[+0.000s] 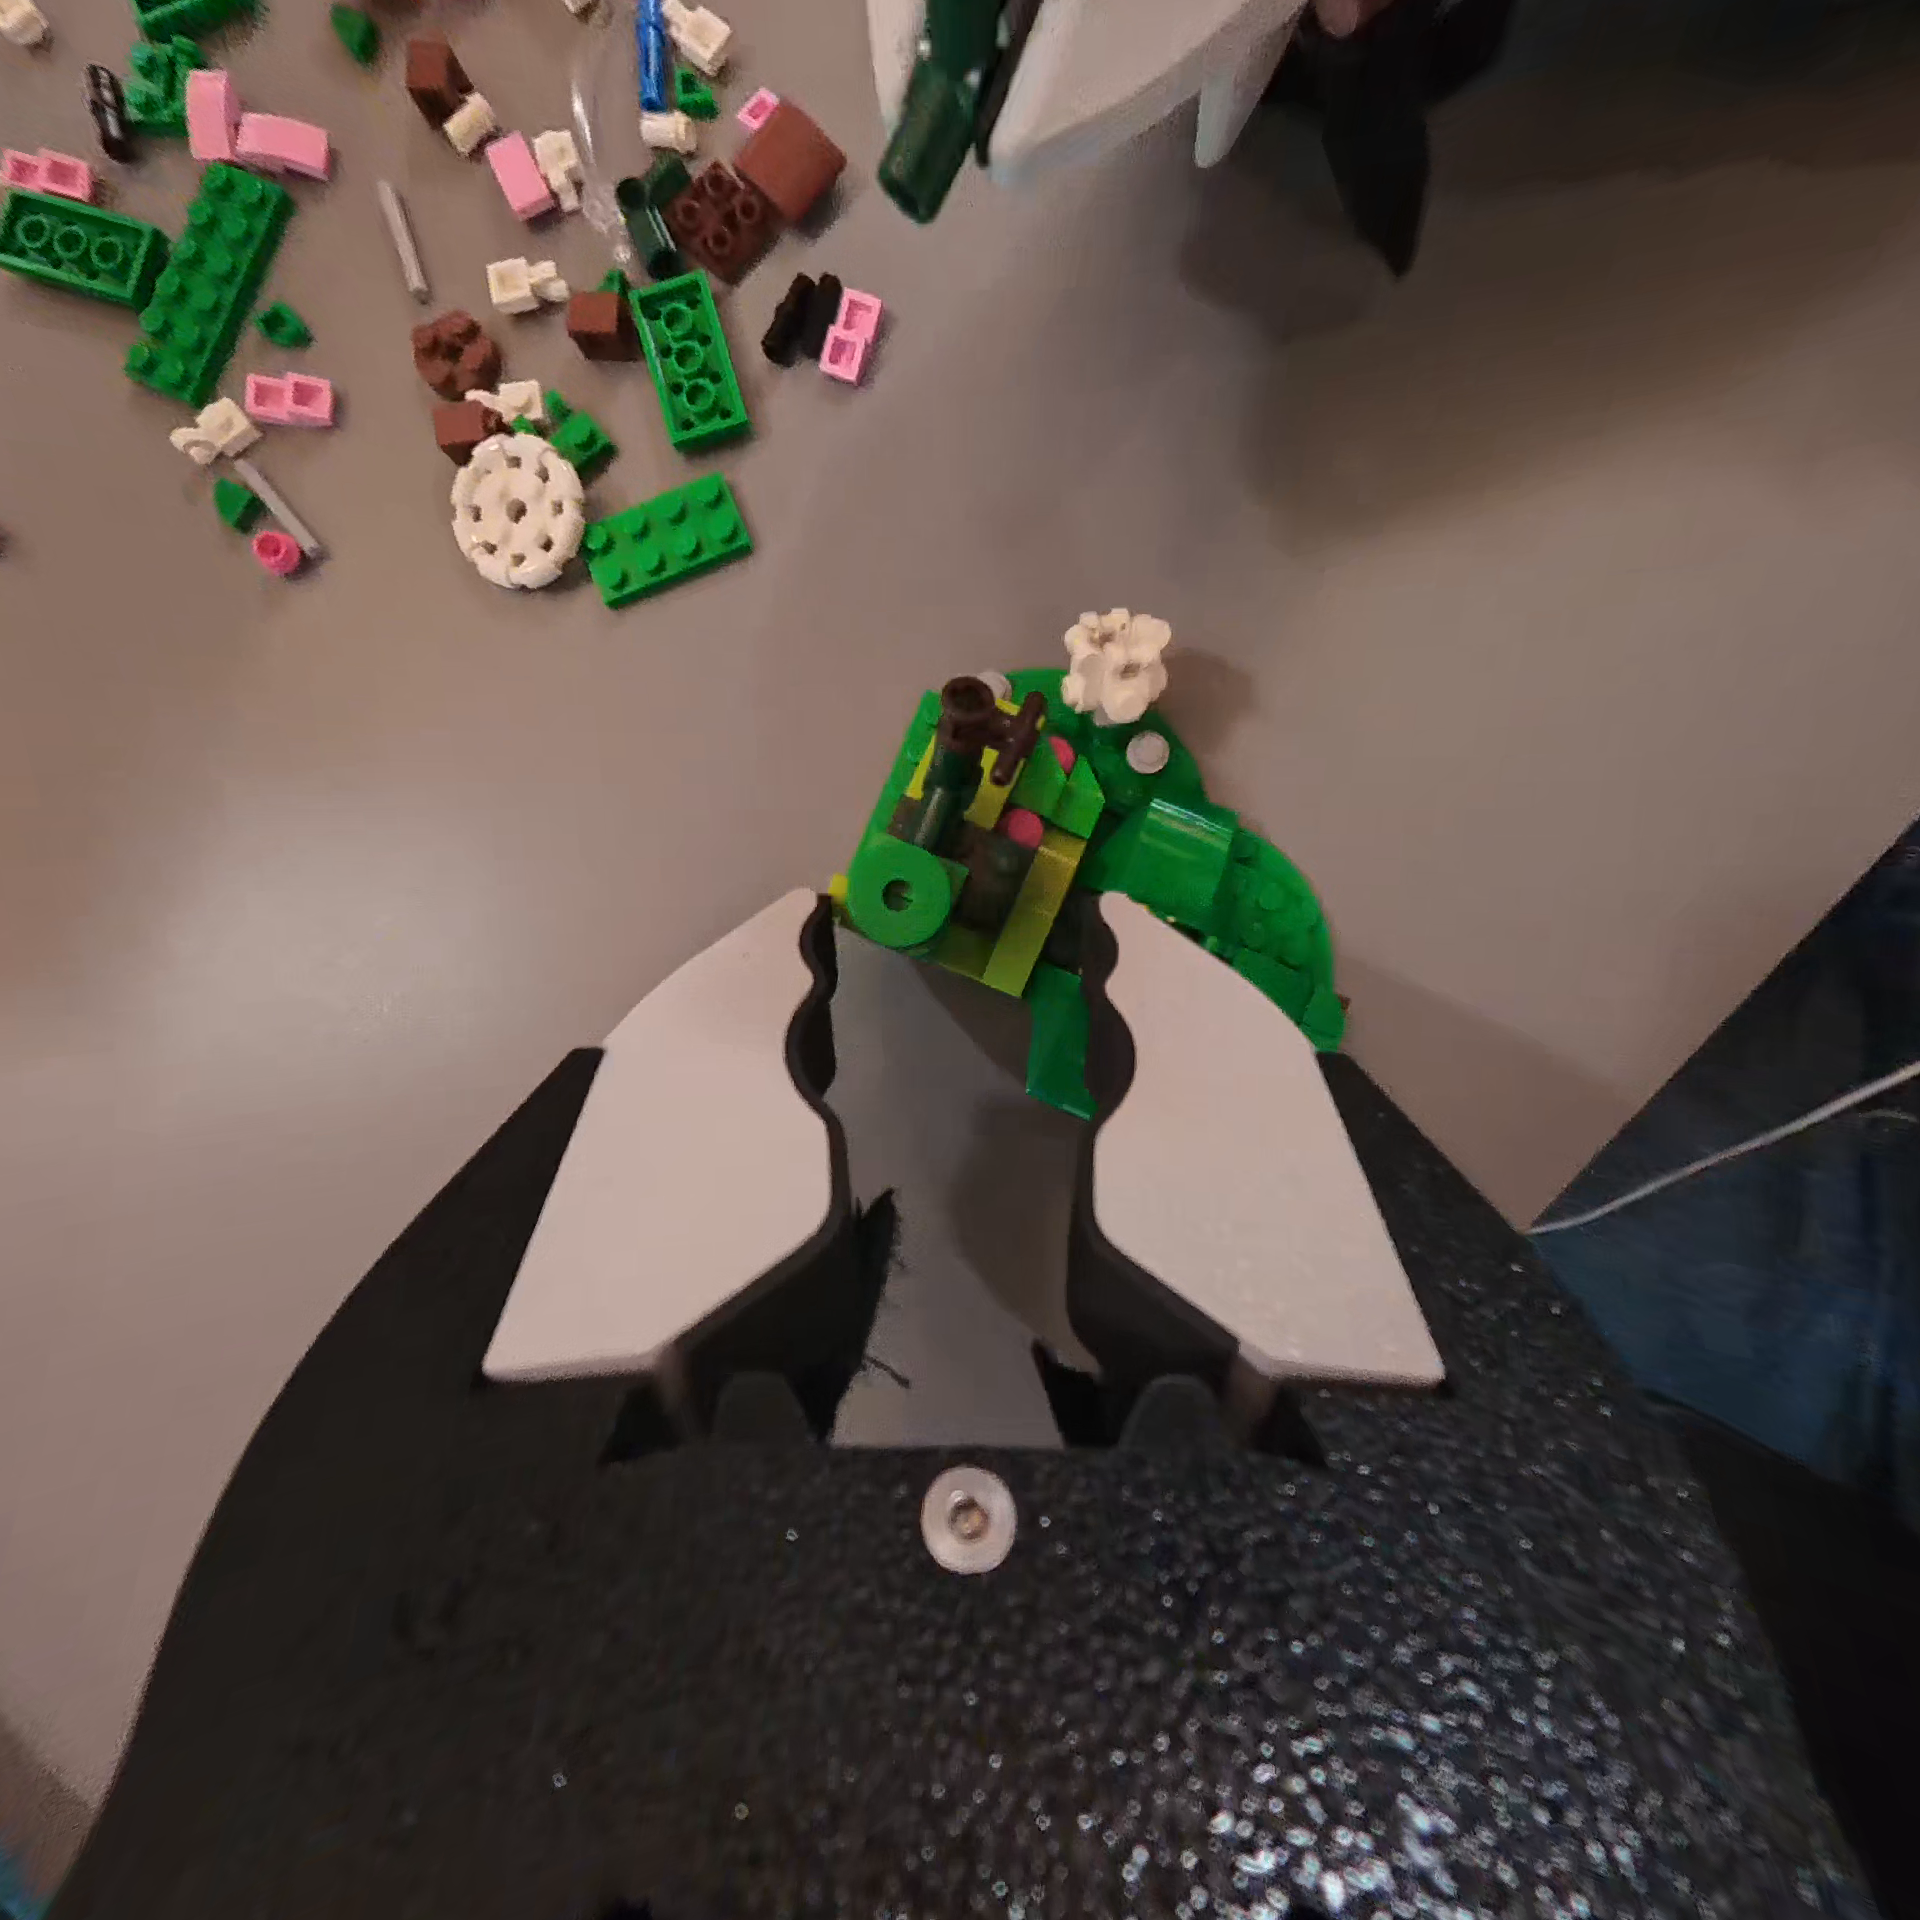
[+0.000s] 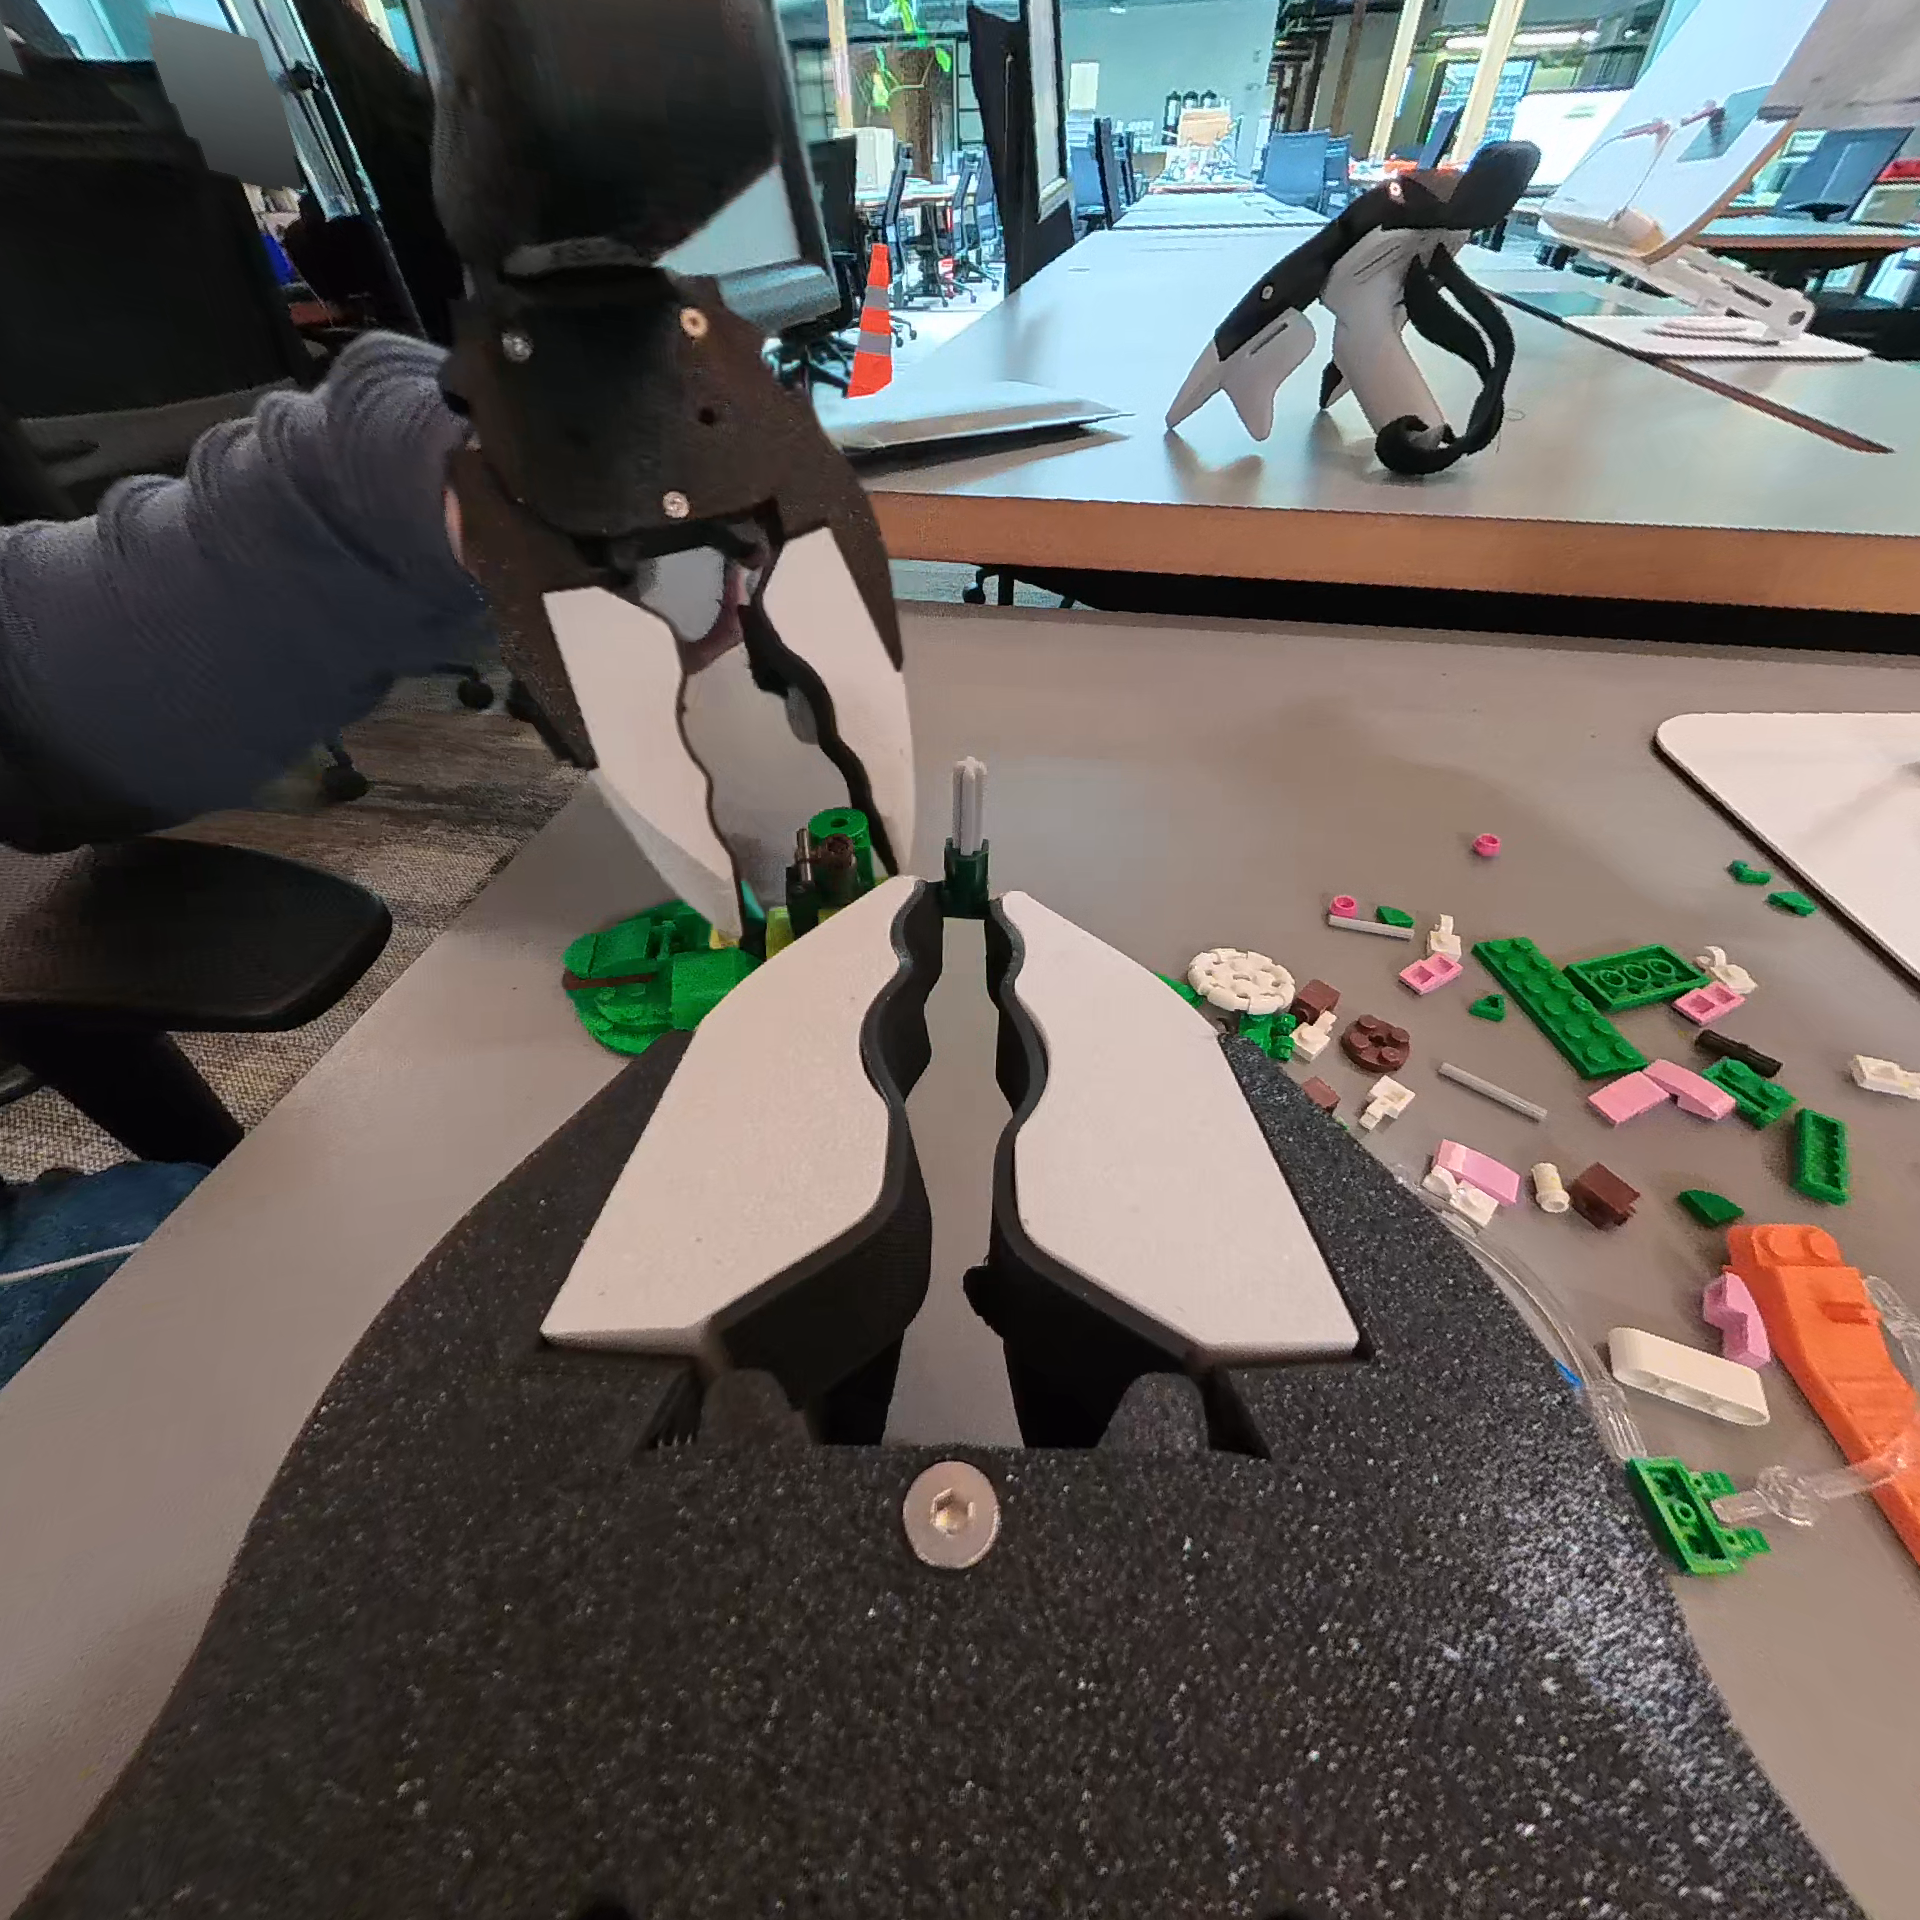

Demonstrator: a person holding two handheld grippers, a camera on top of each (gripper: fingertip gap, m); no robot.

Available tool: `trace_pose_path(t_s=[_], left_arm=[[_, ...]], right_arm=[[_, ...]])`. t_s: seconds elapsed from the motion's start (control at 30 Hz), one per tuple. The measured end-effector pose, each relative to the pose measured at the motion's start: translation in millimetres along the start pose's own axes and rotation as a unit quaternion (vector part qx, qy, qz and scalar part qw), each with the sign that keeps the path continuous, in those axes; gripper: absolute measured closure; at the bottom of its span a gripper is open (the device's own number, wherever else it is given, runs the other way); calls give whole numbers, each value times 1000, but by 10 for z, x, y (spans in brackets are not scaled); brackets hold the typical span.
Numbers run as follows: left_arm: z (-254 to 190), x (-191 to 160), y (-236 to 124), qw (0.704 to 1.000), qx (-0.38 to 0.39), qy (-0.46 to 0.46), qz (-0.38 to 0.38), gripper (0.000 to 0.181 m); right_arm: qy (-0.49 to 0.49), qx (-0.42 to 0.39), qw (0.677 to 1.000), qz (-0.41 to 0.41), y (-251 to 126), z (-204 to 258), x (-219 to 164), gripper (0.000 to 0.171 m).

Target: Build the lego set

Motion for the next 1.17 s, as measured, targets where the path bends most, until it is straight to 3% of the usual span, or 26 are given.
trace_pose_path(t_s=[0.07,0.2,0.4,0.67,0.8,0.93,1.17], left_arm=[[-1,-4,11,999,-13,-9,-31,135],[-26,35,21,984,-112,-62,-122,134],[-10,-26,99,974,-163,-68,-144,148],[-7,106,70,970,-135,-12,-201,154],[-52,431,-56,944,-128,12,-304,154],[-213,727,-4,918,-159,44,-360,154],[-549,1141,149,864,-322,24,-386,154]], right_arm=[[1,1,1000,-1,-1,0,2,164],[0,4,1000,-1,-1,5,3,164],[2,8,1000,-3,-3,6,6,163],[4,30,1000,-1,-34,44,0,164],[-18,34,999,-22,-185,105,49,164],[-34,29,998,-40,-483,204,139,164],[-1,-15,999,-29,-1080,555,-41,164]])
Point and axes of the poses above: each gripper's, where its closed fingertips meet, y out along the fingers, x out of its top, z = x × y across the jaws, the point moved 4 cm from there along -y, back along the fingers, and after that the axes turned 15 degrees about x, right-handed, at the moved point
